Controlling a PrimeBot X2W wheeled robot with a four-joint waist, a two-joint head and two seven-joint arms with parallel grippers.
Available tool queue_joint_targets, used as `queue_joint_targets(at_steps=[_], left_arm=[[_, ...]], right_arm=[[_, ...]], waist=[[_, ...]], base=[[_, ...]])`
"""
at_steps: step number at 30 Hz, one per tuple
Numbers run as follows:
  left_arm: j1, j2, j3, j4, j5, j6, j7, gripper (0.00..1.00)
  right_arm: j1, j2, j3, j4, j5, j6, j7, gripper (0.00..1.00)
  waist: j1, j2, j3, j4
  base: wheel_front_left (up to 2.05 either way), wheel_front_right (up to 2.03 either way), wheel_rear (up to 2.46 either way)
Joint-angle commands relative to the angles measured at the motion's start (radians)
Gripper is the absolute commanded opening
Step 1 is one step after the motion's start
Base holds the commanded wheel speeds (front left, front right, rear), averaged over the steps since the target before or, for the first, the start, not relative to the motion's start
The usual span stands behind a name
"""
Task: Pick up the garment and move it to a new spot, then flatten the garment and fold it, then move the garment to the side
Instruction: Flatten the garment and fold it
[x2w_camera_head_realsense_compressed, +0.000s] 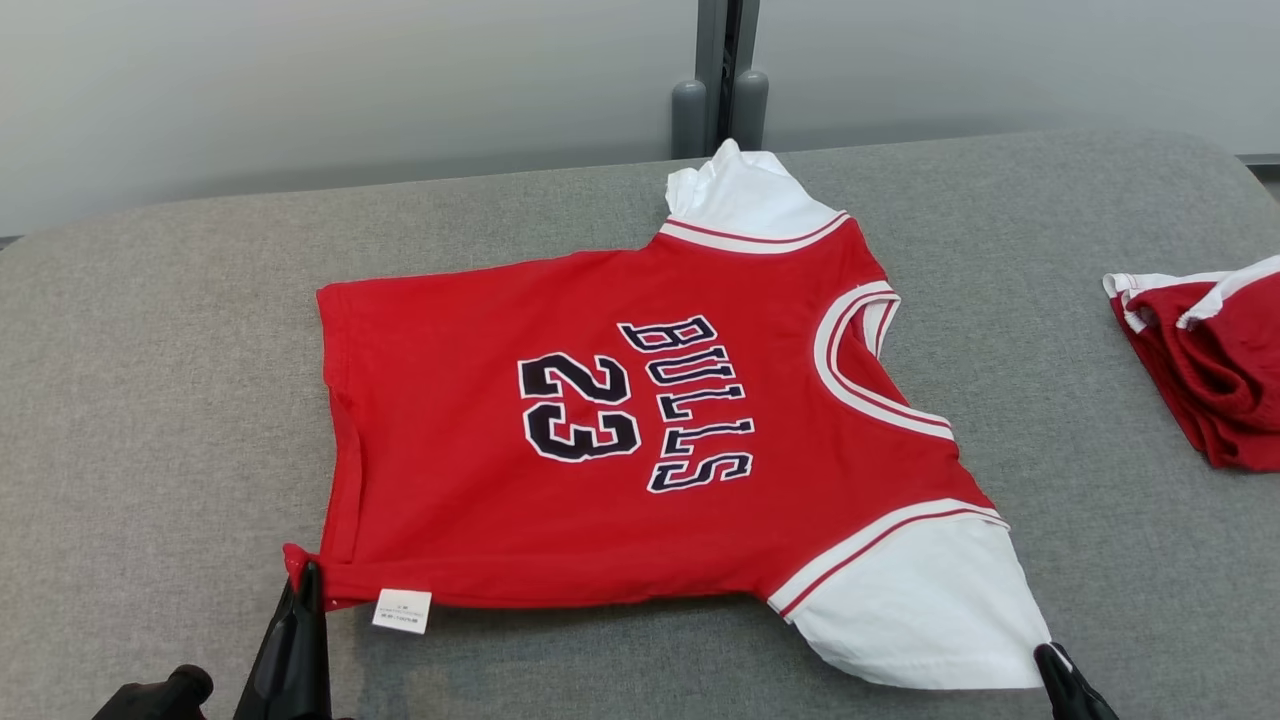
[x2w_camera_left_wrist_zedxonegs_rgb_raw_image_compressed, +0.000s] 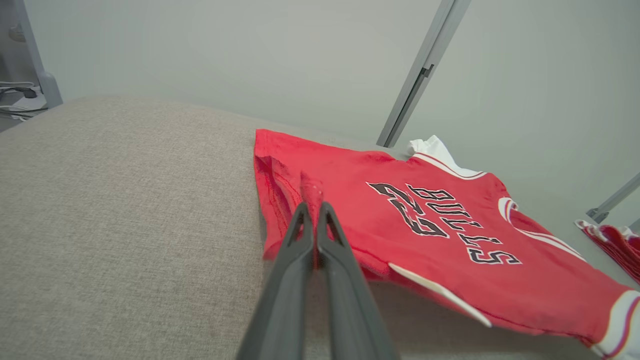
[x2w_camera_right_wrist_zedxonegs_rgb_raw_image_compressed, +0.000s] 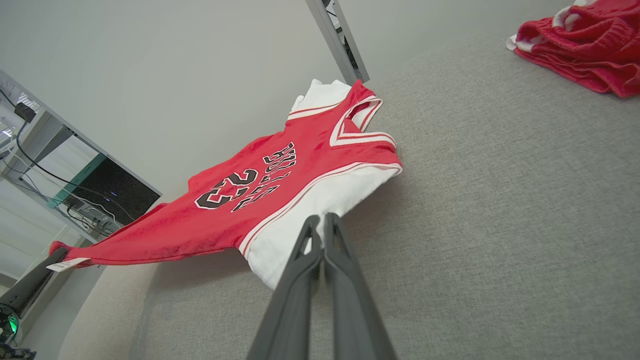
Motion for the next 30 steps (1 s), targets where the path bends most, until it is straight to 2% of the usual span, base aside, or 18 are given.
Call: queue_joint_targets(at_steps=[1,9,15,22,30], left_arm=[[0.012,0.005,0.002,-0.033,0.012,0.014,0.01,0.0],[-0.022,0.012,-0.01,-0.084,0.023,0.033,0.047,0.0],[-0.125,0.029,-0.025,-0.071,0.035,0.028,0.081,0.0],[-0.262,0.058,-0.019,-0.011,0.025,0.031,0.141,0.0],[-0.342,0.055,-0.015,0.106,-0.004,0.023,0.146,0.0]], right_arm=[[0.008,0.007,-0.019,-0.02,-0.014,0.001,0.02,0.0],[-0.035,0.025,-0.059,-0.045,-0.012,0.001,0.073,0.0],[-0.158,0.012,-0.095,-0.018,0.04,0.001,0.095,0.0],[-0.4,-0.029,-0.097,0.081,0.08,0.001,0.135,0.0],[-0.626,-0.07,-0.023,0.266,0.12,0.001,0.139,0.0]], waist=[[0.0,0.0,0.0,0.003],[0.0,0.0,0.033,0.014],[0.0,0.0,0.088,0.019],[0.0,0.0,0.164,0.029],[0.0,0.0,0.222,0.042]], base=[[0.0,0.0,0.0],[0.0,0.0,0.0],[0.0,0.0,0.0],[0.0,0.0,0.0],[0.0,0.0,0.0]])
